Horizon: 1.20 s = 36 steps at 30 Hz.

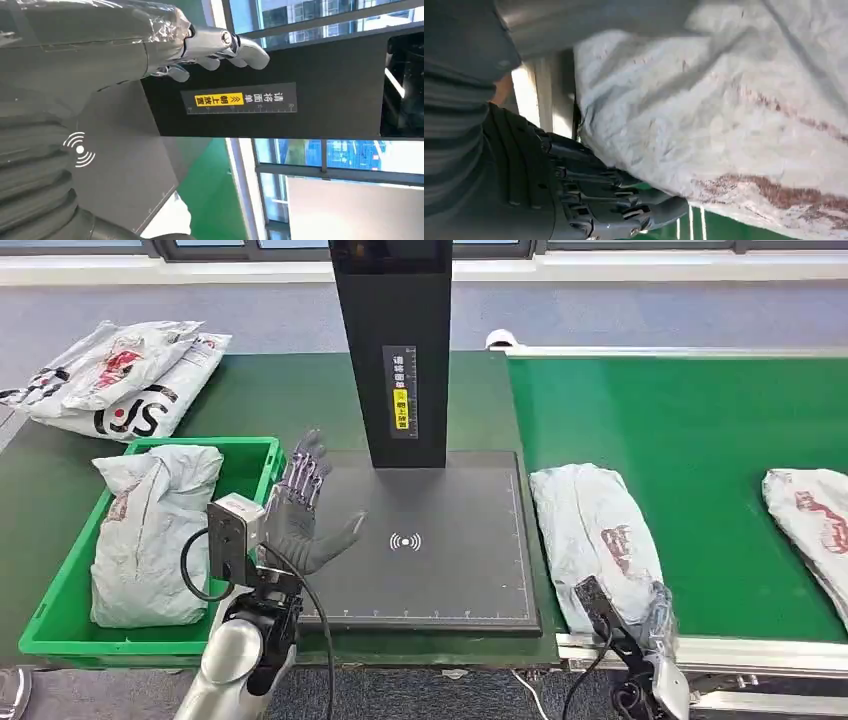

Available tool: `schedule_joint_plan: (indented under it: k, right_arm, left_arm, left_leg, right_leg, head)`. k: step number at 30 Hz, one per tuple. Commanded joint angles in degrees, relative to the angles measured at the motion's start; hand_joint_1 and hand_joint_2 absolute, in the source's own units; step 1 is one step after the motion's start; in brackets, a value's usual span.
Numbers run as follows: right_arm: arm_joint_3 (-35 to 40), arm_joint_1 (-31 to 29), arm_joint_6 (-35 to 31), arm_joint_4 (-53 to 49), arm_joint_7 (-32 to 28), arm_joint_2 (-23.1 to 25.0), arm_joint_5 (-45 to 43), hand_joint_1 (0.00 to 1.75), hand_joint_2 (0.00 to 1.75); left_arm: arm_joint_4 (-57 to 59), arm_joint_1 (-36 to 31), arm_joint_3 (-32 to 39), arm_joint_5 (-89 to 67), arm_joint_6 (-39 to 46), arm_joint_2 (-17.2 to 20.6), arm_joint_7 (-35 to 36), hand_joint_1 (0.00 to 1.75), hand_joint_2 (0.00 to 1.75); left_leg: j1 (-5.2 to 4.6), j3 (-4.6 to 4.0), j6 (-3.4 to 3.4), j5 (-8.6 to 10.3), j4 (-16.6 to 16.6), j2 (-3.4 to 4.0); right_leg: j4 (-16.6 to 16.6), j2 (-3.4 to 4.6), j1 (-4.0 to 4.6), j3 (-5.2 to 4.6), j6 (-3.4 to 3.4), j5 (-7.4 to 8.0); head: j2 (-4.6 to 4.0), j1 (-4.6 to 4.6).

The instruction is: Moved the parcel from conveyor to table for the left to box.

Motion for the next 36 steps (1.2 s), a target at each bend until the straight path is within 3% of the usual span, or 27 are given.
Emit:
schedule_joint_plan:
  k: [1, 18, 23, 28, 31, 36]
  right_arm:
    - [1.92, -3.07, 0.99, 5.38, 0.49, -1.74, 0.46, 1.75, 1.75]
    - [2.64, -3.03, -0.31, 3.3, -0.12, -1.48, 0.95, 1.75, 1.75]
    - [5.0, 1.04, -5.16, -15.23, -5.04, 1.55, -2.7, 1.75, 1.75]
    - [13.23, 2.86, -12.88, -37.99, -13.02, 2.41, -9.65, 1.75, 1.75]
    - [18.33, 2.26, -15.24, -43.42, -16.44, 1.27, -12.34, 1.75, 1.75]
    - [24.91, -1.26, -15.33, -44.26, -18.19, 1.38, -12.69, 1.75, 1.75]
  left_arm:
    - [1.61, -1.13, -0.33, -0.2, -0.17, 1.3, -0.03, 0.0, 1.75]
    - [0.86, -0.57, 0.03, -0.57, 0.18, 1.26, 0.06, 0.0, 1.75]
    - [-0.59, 0.71, 0.87, -1.35, 0.94, 1.18, 0.19, 0.0, 1.75]
    - [0.63, 0.59, 0.28, -1.7, 1.57, 0.81, -1.0, 0.0, 1.75]
    - [2.38, -0.5, -0.56, -1.34, 1.6, 0.69, -1.87, 0.0, 1.75]
    - [3.86, -2.36, -1.45, -0.54, 1.61, 0.59, -3.05, 0.0, 1.75]
  left_leg:
    - [0.01, 0.06, 0.03, 0.03, -0.05, 0.03]
    - [0.04, 0.13, 0.05, 0.04, -0.07, 0.06]
    - [0.0, -0.01, 0.03, 0.01, 0.01, 0.07]
    - [-0.1, -0.18, 0.04, 0.01, 0.07, 0.19]
    - [-0.08, -0.15, 0.04, 0.01, 0.07, 0.16]
    - [-0.04, -0.1, 0.06, 0.06, 0.03, 0.11]
  right_leg:
    - [-0.07, -0.03, 0.02, 0.07, 0.01, 0.04]
    - [-0.14, -0.05, 0.04, 0.14, 0.06, 0.09]
    - [-0.01, 0.02, 0.01, -0.01, 0.06, 0.06]
    - [0.11, 0.05, -0.06, -0.22, 0.05, 0.06]
    - [0.1, 0.0, -0.03, -0.2, 0.05, 0.05]
    - [0.01, -0.05, 0.0, -0.13, 0.06, 0.09]
  head:
    - [0.0, 0.0]
    - [0.02, 0.0]
    - [0.0, 0.0]
    - [0.02, 0.02]
    - [0.02, 0.0]
    - [0.02, 0.0]
